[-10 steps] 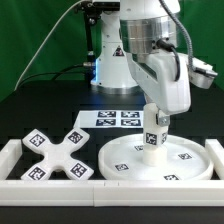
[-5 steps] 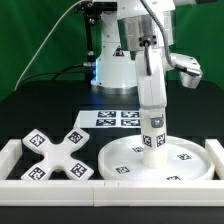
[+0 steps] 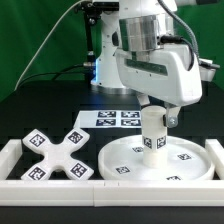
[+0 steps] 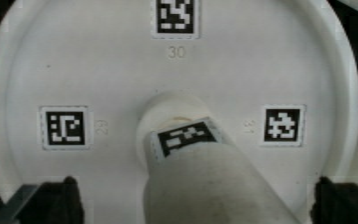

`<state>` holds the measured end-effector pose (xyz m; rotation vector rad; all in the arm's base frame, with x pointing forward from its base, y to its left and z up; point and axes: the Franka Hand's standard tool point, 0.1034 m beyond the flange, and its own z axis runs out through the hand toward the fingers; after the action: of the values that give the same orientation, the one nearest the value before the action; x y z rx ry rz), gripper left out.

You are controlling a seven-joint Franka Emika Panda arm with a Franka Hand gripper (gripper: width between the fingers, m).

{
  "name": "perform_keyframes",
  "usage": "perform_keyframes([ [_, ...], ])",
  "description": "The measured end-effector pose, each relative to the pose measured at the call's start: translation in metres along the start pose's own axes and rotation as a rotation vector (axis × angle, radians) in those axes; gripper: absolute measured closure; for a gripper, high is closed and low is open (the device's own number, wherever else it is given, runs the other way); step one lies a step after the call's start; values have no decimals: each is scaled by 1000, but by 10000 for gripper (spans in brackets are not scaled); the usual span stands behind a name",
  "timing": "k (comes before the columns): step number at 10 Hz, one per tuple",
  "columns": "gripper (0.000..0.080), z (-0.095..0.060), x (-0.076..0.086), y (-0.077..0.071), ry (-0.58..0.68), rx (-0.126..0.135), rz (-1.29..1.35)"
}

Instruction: Assemble round table

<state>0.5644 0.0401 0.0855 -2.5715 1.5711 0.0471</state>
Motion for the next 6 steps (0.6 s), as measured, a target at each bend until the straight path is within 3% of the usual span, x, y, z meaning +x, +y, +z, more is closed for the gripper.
perform_keyframes([
  [4, 151, 0, 6, -5, 7, -19, -504],
  [6, 151, 4, 10, -1, 4, -28, -702],
])
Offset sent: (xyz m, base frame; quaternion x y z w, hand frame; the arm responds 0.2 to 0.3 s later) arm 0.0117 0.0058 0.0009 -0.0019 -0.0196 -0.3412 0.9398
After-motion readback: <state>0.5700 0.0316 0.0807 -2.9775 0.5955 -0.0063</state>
